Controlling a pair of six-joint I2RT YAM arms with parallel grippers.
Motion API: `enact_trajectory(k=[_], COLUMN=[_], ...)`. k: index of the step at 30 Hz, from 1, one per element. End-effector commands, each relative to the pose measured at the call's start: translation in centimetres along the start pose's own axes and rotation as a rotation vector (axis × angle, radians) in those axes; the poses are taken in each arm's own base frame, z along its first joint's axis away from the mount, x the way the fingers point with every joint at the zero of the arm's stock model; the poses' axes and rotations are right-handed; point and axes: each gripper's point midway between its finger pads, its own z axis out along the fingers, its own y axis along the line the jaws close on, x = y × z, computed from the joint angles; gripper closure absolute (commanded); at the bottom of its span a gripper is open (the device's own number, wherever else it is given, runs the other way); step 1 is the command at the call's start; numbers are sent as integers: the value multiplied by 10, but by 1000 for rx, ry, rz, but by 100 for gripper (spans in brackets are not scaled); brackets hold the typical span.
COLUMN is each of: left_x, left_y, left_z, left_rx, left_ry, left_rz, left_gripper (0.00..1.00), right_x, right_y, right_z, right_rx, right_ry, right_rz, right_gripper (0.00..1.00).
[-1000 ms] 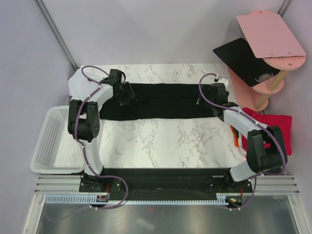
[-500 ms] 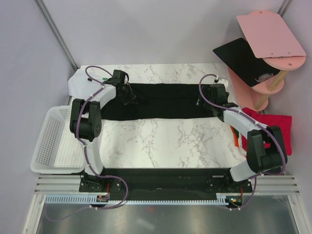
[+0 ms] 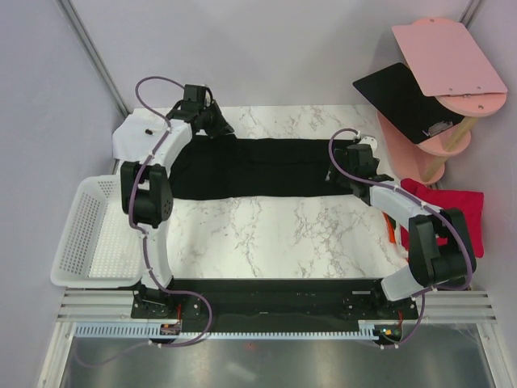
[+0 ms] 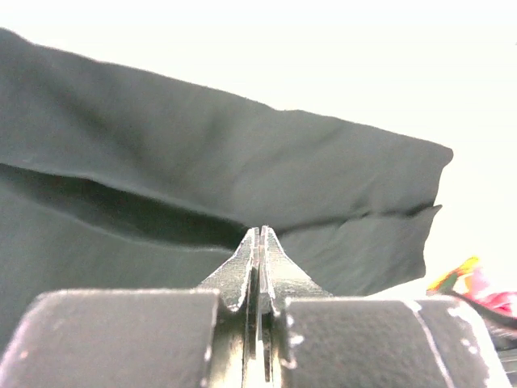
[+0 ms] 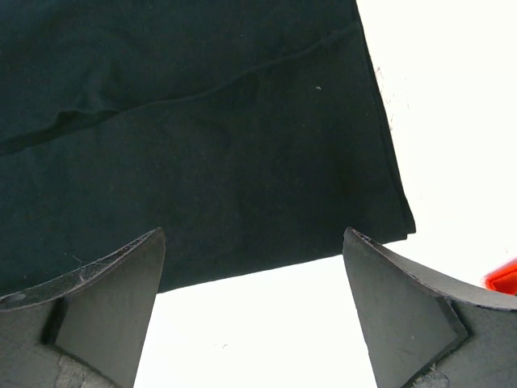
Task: Fold and stack the t-shirts
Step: Rotate the tshirt 90 degrees
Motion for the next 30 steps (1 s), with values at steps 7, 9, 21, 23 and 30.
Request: enact_trajectory(k=[7,9,21,23,30], left_x=[-34,-24,50,62,101], left_y=[-40,-35,32,54,106], left_z=[40,36,-61,-67,-73], left_rx=[164,148,-140,-239,-473], left_ry=[-8,9,-107,-98,-23], left_rz=[-19,-15,73,73,87], left_gripper=[50,49,98,98,98], right_x=[-33,-36,-72,-59,-73], right_y=[11,11,43,43,45], right_z=[7,9,71,86,109], right_rx=[-16,-10,8,38,90], right_ry=[-75,-76,-55,-2,-21], right_rz=[-41,-56,-129,-175,-201], right_gripper=[2,2,100,100,100])
